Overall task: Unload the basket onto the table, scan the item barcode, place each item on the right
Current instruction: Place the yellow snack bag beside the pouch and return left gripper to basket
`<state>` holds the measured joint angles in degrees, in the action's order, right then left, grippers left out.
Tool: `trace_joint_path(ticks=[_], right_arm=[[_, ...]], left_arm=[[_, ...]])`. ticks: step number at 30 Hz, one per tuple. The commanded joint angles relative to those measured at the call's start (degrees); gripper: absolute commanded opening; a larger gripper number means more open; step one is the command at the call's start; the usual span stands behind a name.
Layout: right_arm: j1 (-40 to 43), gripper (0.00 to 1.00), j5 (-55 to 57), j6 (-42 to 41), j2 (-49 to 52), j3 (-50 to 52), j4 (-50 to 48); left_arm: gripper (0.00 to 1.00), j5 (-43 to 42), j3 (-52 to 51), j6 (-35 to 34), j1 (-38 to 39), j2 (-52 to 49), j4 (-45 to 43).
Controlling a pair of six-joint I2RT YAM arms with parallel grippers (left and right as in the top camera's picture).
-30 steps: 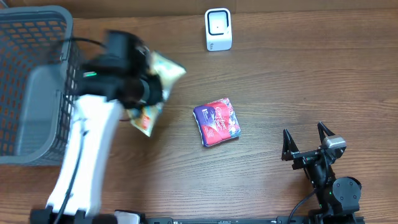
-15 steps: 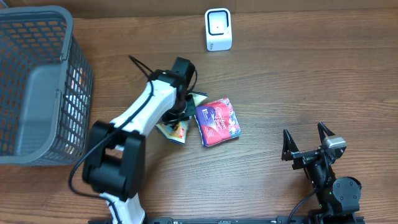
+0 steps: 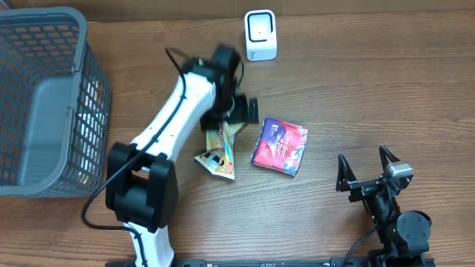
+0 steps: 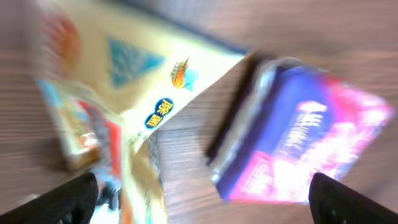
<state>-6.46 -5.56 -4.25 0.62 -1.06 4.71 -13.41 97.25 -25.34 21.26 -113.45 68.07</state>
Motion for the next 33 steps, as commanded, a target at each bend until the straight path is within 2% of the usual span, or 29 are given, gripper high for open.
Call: trace_joint_path(ticks=[1,6,8,10,14,18,25,26,28,33], right_arm=[[-0.17,1.0,0.39,0.22,-0.46,0.59,-0.28],[-0.17,1.0,0.39,0.22,-0.46,0.59,-0.28],[-0.17,1.0,0.39,0.2,-0.46,0.59,-0.28],[-0.17,1.0,0.39,0.2,-0.46,0.59,-0.28],[-0.17,1.0,0.39,0.2,-0.46,0.59,-0.28],[-0.17,1.0,0.39,0.2,-0.46,0.59,-0.28],[-0.17,1.0,0.39,0.22,-0.46,0.59,-0.28],[-0.17,1.0,0.39,0.2,-0.46,0.59,-0.28],[-0.17,1.0,0.39,0.22,-0.46,0.59,-0.28],[-0.17,1.0,0.39,0.2,-0.46,0.59,-0.28]], left_arm=[[1.0,7.32,15.93,3.76,-1.11,3.93,6.47],[1.0,18.38,33.59,3.72,-2.86,6.51,16.31],[0.95,23.02,38.75,3.43,-4.94,7.76,19.58],[0.9,27.19,42.16,2.51,-8.31,9.31,22.25],[0.91,30.1,44.19,0.87,-19.47,13.0,26.29],[0.94,25.07,44.17,1.81,-34.6,14.58,28.72],[0.93,8.94,40.5,10.27,-56.68,12.35,28.72],[0.93,4.0,38.53,13.92,-59.76,11.52,28.72],[0.93,-0.02,34.84,17.31,-62.93,10.23,28.39],[0.92,-0.61,24.72,17.94,-65.81,6.62,21.29]])
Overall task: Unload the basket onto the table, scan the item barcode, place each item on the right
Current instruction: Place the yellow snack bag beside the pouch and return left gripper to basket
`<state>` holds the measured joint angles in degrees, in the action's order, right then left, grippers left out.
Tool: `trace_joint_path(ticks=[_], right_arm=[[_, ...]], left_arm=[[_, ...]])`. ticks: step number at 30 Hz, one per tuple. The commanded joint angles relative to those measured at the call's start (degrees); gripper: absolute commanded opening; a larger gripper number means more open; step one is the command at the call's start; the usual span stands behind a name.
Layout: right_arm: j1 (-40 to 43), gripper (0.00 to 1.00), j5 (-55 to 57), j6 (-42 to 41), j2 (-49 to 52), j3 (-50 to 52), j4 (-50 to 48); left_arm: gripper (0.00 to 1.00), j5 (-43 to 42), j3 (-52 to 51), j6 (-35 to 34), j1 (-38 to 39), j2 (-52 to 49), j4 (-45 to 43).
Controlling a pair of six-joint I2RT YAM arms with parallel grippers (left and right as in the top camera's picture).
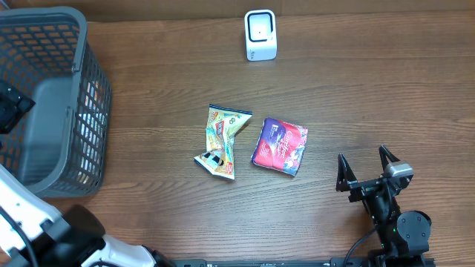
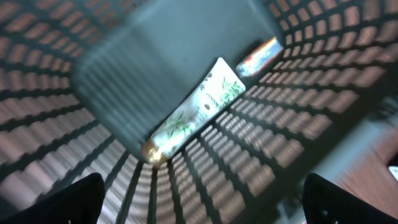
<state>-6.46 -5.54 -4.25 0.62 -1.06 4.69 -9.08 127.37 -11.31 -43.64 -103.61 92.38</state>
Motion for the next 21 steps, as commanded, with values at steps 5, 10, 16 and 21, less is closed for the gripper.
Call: trace_joint_path(ticks=[5,10,16,21], right_arm=[[-0.17,1.0,0.37,0.2,-0.46,0.59,-0.26],[-0.17,1.0,0.37,0.2,-0.46,0.59,-0.26],[-0.17,1.0,0.37,0.2,-0.46,0.59,-0.26],[-0.17,1.0,0.37,0.2,-0.46,0.59,-0.26]], left_arm=[[0.93,-4.98,-10.47,6.23,-1.07,-8.26,-9.14],[0.89,-10.6,-11.8,12.55,-0.2,-16.5,-8.13],[0.83,-6.23,-11.89,13.7,2.34,-24.04,-4.63],[0.83,-1.86,-12.7,13.11,4.63,-26.36,-3.98]])
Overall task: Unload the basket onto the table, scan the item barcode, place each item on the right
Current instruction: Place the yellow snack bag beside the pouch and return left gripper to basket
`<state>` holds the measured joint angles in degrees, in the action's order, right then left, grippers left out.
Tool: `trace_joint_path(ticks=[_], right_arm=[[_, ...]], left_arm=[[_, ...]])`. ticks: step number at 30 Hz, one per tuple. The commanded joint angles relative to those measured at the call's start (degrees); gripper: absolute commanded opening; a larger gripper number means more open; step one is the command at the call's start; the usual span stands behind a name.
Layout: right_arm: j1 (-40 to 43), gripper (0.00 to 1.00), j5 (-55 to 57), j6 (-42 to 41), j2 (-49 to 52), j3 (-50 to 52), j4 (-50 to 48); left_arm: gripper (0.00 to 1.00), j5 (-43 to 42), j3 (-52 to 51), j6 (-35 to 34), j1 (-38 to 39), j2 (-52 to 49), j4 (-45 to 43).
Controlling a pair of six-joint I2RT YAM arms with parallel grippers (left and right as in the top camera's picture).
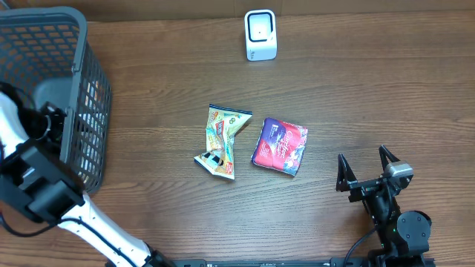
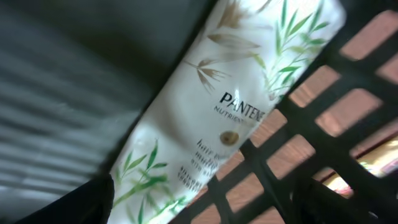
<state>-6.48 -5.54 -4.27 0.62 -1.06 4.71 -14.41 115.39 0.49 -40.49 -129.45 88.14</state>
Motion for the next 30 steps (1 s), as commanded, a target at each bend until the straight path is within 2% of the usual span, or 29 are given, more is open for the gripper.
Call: trace_joint_path(ticks=[1,4,10,13,15,17,19,25,30], right_arm=[[-0.15,1.0,0.37,0.22,-0.46,0.59,-0.28],[-0.15,1.0,0.37,0.22,-0.46,0.59,-0.28],[-0.15,1.0,0.37,0.22,-0.46,0.59,-0.28],[-0.15,1.0,0.37,0.22,-0.46,0.59,-0.28],[-0.15,1.0,0.37,0.22,-0.46,0.59,-0.28],[-0.15,1.0,0.37,0.22,-0.46,0.59,-0.28],[-0.15,1.0,0.37,0.22,-0.46,0.59,-0.28],[-0.15,1.0,0.37,0.24,-0.46,0.59,-0.28],[-0.15,1.0,0.37,0.24,-0.46,0.59,-0.31]], left_arm=[[0.83,4.57,-1.25,0.72,1.95,-0.52,-0.07],[0.84,8.61,-3.96,-0.52,3.41,-0.52,-1.81],[0.84,11.37,-11.37,-0.74,4.9,-0.52,-7.02],[0.81,12.11,-12.72,-0.92,5.01,-0.52,-8.7],[0.73,12.11,-12.7,-0.92,5.01,-0.52,-9.07],[0.51,12.26,-12.68,-0.9,5.01,-0.52,-9.11],[0.05,12.96,-12.44,-0.94,4.9,-0.52,-9.05],[0.04,13.18,-6.25,-3.04,4.9,-0.5,-5.07],[0.04,12.9,8.39,-7.37,4.9,-0.48,2.86]])
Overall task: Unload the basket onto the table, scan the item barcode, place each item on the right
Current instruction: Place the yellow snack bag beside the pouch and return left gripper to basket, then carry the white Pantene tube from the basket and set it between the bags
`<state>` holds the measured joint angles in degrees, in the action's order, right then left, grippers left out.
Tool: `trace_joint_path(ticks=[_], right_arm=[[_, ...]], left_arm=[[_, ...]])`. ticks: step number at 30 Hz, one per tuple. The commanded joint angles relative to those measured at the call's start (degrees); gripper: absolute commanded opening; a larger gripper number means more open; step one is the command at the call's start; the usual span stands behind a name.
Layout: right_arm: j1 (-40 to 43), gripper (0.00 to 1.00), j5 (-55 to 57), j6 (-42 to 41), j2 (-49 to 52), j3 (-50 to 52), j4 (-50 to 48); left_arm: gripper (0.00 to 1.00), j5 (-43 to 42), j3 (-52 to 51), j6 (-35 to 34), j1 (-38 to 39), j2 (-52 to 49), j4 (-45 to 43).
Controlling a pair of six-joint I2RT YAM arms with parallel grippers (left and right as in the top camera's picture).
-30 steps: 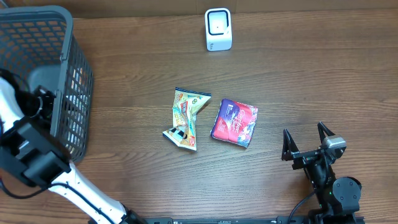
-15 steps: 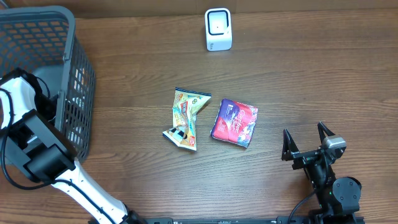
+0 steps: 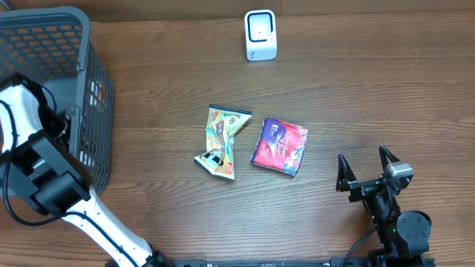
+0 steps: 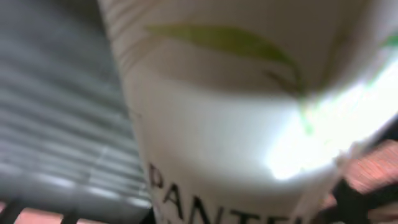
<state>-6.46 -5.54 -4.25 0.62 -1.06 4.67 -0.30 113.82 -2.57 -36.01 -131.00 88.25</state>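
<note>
A white Pantene tube (image 4: 249, 124) with green leaf print fills the left wrist view, very close and blurred. It lies inside the grey mesh basket (image 3: 82, 44) at the table's left. My left arm (image 3: 26, 111) reaches down into that basket; its fingers show in neither view. The white barcode scanner (image 3: 260, 35) stands at the far edge, middle. My right gripper (image 3: 364, 169) rests open near the front right, holding nothing.
A yellow snack bag (image 3: 220, 141) and a purple packet (image 3: 280, 146) lie side by side at mid-table. The basket's mesh wall (image 4: 56, 106) shows grey behind the tube. Brown wooden tabletop (image 3: 371, 89) surrounds everything.
The left wrist camera has come much closer to the Pantene tube, which now fills the view; the dark fingertips seen at the frame's lower corners no longer show. The right arm is unmoved.
My left gripper was first open over the snack bag and purple packet at mid-table. Then it was above the basket, looking down at the tube inside. Then it was close over the tube, and now it is right against it.
</note>
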Motion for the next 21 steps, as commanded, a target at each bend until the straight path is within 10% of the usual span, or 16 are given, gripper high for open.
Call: trace_joint_path(ticks=[1,9,21], right_arm=[[-0.17,1.0,0.37,0.2,-0.46,0.59,-0.26],[-0.17,1.0,0.37,0.2,-0.46,0.59,-0.24],[-0.17,1.0,0.37,0.22,-0.46,0.59,-0.24]], left_arm=[[0.05,-1.25,13.66,-5.31,0.42,1.16,4.48],[0.04,-11.82,35.06,-4.85,1.11,7.08,8.11],[0.04,-25.11,38.21,-2.14,16.33,24.09,8.57]])
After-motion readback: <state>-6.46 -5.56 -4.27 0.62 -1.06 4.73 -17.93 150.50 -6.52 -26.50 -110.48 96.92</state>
